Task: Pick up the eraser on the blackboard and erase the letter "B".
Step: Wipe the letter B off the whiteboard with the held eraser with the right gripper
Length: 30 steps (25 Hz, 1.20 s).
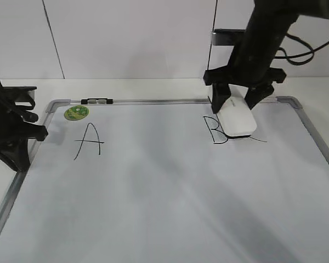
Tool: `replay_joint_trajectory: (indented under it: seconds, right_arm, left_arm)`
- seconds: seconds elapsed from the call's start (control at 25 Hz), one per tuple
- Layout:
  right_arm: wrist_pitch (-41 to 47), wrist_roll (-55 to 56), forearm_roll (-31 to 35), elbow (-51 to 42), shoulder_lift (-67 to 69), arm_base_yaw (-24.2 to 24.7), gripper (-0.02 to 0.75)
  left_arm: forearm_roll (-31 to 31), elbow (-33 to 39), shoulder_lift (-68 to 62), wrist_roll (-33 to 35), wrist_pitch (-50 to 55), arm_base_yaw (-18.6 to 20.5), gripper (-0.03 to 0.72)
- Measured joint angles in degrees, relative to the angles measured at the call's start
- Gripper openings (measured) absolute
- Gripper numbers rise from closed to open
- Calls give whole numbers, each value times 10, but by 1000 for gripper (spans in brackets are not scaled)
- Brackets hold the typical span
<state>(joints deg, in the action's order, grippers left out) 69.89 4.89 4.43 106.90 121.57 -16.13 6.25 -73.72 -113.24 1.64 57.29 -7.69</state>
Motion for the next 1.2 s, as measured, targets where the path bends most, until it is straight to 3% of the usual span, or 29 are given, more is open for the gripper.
replay_joint_trajectory:
  seconds: [0.68,1.2]
  right_arm:
    - [17,3,2,47,93,-21,536]
    - [13,5,-22,50,97,-104,536]
  left_arm:
    - [0,0,0,0,5,0,43]
    - [-4,0,0,0,16,0,44]
